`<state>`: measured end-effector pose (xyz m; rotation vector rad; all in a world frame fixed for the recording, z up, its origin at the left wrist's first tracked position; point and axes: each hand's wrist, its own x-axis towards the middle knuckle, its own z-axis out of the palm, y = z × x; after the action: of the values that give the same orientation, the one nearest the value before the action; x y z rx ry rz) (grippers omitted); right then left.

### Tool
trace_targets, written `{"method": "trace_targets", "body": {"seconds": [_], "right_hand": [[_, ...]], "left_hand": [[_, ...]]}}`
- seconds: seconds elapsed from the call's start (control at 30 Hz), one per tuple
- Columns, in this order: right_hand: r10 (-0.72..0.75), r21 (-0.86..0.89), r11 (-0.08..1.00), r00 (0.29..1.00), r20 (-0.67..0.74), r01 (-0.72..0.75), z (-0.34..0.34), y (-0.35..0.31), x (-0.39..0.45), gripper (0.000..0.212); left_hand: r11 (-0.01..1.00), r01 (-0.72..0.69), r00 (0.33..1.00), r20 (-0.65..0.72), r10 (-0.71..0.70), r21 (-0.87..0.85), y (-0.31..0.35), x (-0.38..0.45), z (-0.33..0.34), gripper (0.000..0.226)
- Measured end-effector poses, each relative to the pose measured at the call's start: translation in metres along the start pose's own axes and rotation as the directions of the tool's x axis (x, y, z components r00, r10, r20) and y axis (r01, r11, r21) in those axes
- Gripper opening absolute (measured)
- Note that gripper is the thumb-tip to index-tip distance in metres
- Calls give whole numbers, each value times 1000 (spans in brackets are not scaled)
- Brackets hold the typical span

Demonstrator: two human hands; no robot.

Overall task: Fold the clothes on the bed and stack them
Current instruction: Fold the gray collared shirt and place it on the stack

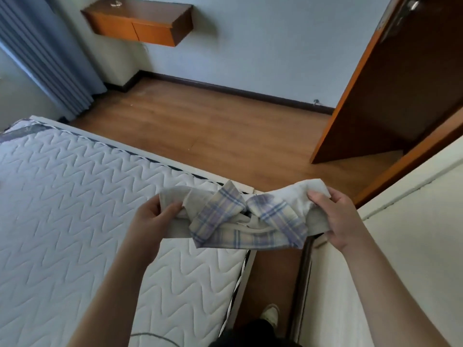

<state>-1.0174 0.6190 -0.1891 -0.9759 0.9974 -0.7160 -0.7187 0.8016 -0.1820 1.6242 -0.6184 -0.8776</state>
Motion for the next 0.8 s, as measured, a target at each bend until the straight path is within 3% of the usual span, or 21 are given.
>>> {"method": "trace_targets", "body": {"seconds": [0.27,0.6,0.8], "right_hand": [[-61,62,995,984,-168,72,-32,-12,31,13],[-136,-68,991,920,-369,119,-64,-29,68,16],[-131,-108,990,910,-394,95,-76,-48,101,16]], "left_hand": [[1000,11,997,77,-12,16,21,56,57,12],[998,8,966,258,-26,68,30,149,114,13],[998,4,940,340,-25,63,39,211,143,17]]}}
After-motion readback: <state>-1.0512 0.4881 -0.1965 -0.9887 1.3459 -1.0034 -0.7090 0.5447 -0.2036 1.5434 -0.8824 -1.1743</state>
